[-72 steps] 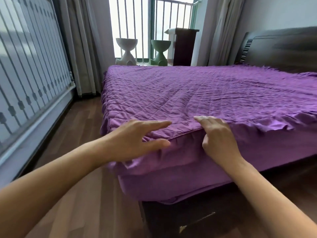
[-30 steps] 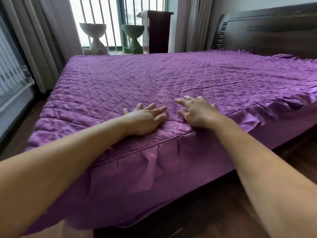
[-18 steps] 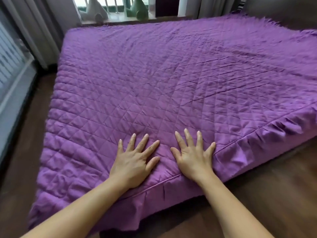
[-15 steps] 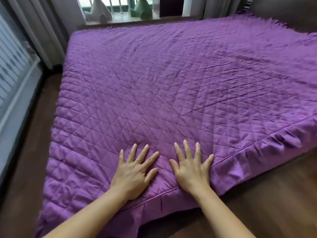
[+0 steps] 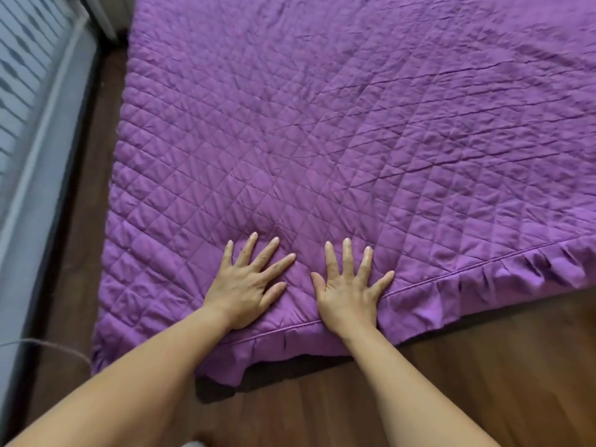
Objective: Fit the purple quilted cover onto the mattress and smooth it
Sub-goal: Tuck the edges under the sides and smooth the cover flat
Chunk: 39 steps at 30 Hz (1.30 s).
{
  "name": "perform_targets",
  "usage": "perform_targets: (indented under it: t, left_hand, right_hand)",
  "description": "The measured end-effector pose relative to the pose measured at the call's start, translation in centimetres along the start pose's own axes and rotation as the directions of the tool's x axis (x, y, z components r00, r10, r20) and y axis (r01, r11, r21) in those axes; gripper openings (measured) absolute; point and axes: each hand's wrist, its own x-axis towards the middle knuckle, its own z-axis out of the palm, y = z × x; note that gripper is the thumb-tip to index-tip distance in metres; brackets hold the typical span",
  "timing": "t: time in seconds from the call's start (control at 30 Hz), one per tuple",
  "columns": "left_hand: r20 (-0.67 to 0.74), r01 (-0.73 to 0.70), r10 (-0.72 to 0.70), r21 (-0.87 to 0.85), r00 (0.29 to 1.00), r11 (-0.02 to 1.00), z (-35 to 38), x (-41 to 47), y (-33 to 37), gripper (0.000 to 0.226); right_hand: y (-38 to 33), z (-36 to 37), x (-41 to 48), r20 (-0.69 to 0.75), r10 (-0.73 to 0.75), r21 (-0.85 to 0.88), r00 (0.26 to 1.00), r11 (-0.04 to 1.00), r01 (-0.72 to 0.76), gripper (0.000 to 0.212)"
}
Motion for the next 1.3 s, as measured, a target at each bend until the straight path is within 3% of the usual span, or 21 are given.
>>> perform_targets:
  t: [0.23,0.33,0.4,0.5,0.6,0.7,0.8,0.87,0.97,1.07,1.17,1.23,1.3]
  left_hand:
    - [0.051,-0.008,0.010,-0.037,0.999,0.999,-0.2,0.1,0.5,0.057]
    - [0.009,0.192,-0.191,-0.088,0.981,0.978,-1.2,-2.3,-0.7,0.054]
    - [-0.065,0.439,-0.445,-0.095,0.893,0.894,-0.9,-5.3,-3.0,0.053]
    - [0.005,0.677,-0.681,-0.108,0.732,0.728,0.1,-9.8,-6.6,0.055]
    - [0.112,0.748,-0.744,-0.203,0.659,0.632,0.9,-12.3,-6.5,0.057]
    - [0.158,0.740,-0.732,-0.288,0.663,0.608,1.4,-13.7,-5.6,0.058]
    - [0.123,0.755,-0.749,-0.213,0.651,0.620,1.0,-13.8,-5.7,0.058]
    - [0.089,0.736,-0.737,-0.208,0.670,0.644,-0.2,-12.8,-5.5,0.059]
    - [0.023,0.541,-0.556,-0.270,0.831,0.797,-2.4,-9.6,-3.2,0.054]
    - [-0.033,0.302,-0.351,-0.442,0.936,0.845,-3.7,-5.4,0.3,0.048]
    - [-0.150,0.068,-0.165,-0.502,0.975,0.862,-4.8,-1.6,4.2,0.037]
    - [-0.134,0.005,-0.081,-0.487,0.988,0.873,-4.9,0.2,6.4,0.028]
    - [-0.027,0.022,-0.040,-0.501,0.999,0.865,-5.2,2.3,9.7,0.025]
  right_hand:
    - [1.0,-0.5,-0.1,0.080,-0.004,0.015,0.997,1.000,0.003,0.062]
    - [0.5,-1.7,-0.4,0.135,0.006,0.011,0.991,1.000,-0.008,0.062]
    - [0.3,-2.2,-0.7,0.135,0.016,-0.019,0.991,1.000,-0.014,0.064]
    - [-1.2,-1.8,-1.4,0.074,-0.089,-0.065,0.993,0.994,0.094,0.065]
    - [-3.8,-1.0,-2.9,0.152,-0.223,-0.107,0.963,0.965,0.240,0.066]
    - [-4.1,-0.4,-4.7,0.216,-0.196,-0.116,0.956,0.967,0.225,0.065]
    - [-3.7,-0.8,-4.7,0.267,-0.203,-0.125,0.942,0.962,0.243,0.065]
    - [-3.9,-2.2,-4.4,0.310,-0.223,-0.109,0.924,0.957,0.267,0.070]
    - [-2.7,-4.3,-3.7,0.255,-0.214,-0.024,0.943,0.973,0.228,0.066]
    - [0.1,-5.9,-2.5,0.092,-0.188,0.003,0.978,0.982,0.189,0.046]
    - [5.3,-7.2,-0.9,-0.001,-0.150,-0.063,0.989,0.987,0.150,0.046]
    - [8.4,-8.7,-0.3,-0.020,-0.133,-0.185,0.991,0.975,0.127,0.035]
    - [12.8,-9.9,0.2,-0.016,-0.105,-0.286,0.994,0.953,0.096,0.028]
